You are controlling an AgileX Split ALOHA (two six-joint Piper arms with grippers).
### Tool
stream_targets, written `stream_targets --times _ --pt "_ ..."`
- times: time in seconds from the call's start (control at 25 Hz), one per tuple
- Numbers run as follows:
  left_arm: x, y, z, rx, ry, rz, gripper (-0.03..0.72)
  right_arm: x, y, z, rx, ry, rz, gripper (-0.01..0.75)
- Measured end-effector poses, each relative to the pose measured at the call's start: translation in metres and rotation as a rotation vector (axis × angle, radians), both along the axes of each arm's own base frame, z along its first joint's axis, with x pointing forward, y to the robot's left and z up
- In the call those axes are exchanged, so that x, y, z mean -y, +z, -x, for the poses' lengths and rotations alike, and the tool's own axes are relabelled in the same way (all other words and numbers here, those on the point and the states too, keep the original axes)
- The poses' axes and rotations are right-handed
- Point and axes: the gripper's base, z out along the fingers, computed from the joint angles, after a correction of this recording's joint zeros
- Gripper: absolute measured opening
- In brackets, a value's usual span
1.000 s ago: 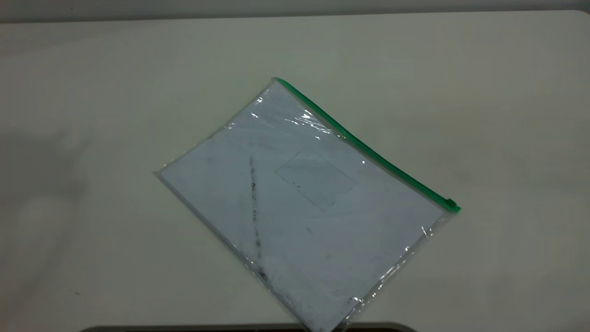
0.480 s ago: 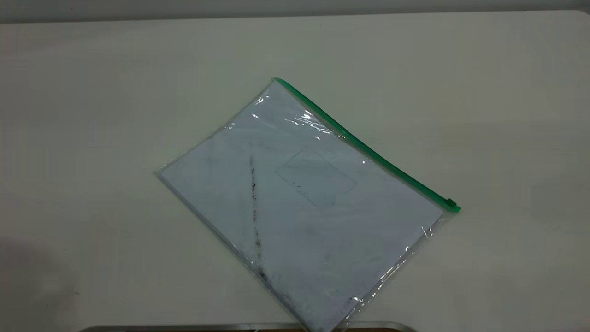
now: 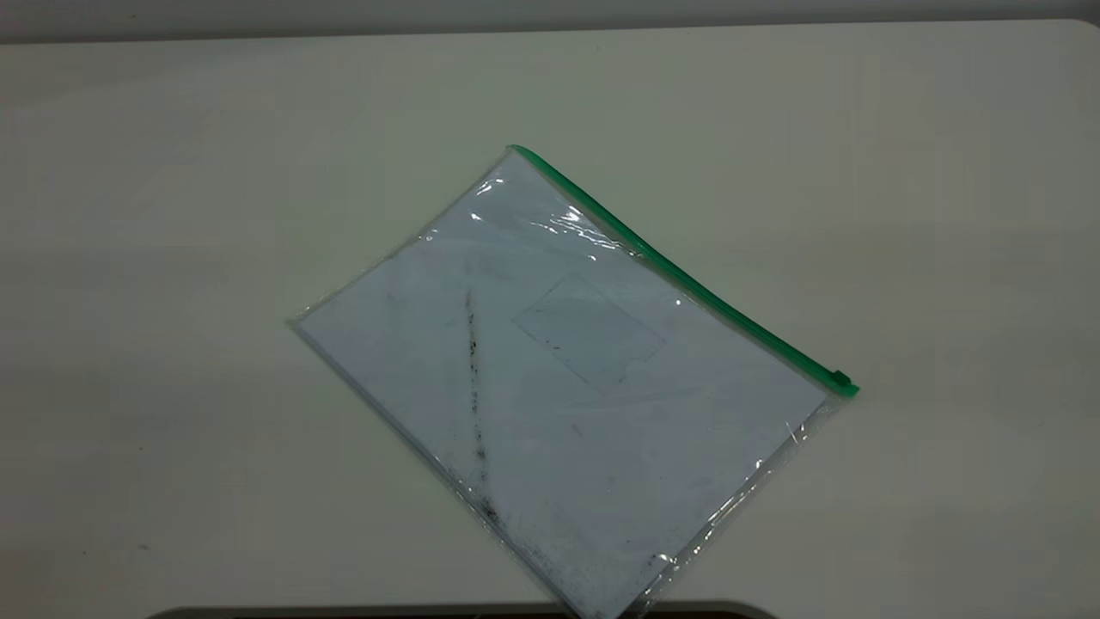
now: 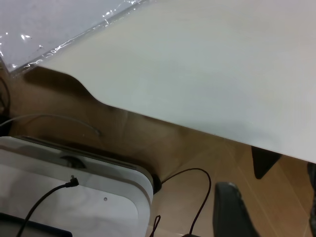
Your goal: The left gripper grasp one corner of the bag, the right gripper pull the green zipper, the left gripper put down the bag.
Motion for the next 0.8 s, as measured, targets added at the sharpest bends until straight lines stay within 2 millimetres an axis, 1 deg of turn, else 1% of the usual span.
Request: stream_targets --times 0.24,0.56,0.68,0.8 --pt "-0.003 -0.004 0.028 0.198 0.061 -0.058 0.426 0.0 0.0 0.0 0.0 0.0 0.0 0.425" --pt "-0.001 -0.003 0.049 0.348 0.068 -0.067 0.426 0.0 0.001 0.002 0.017 -0.002 -0.004 0.425" --pt "-0.001 -0.003 0.051 0.368 0.068 -0.068 0.426 0.004 0.007 0.011 0.089 -0.044 -0.03 0.425" --pt "-0.001 -0.003 0.052 0.371 0.069 -0.068 0.426 0.01 0.016 0.032 0.247 -0.109 -0.049 0.425"
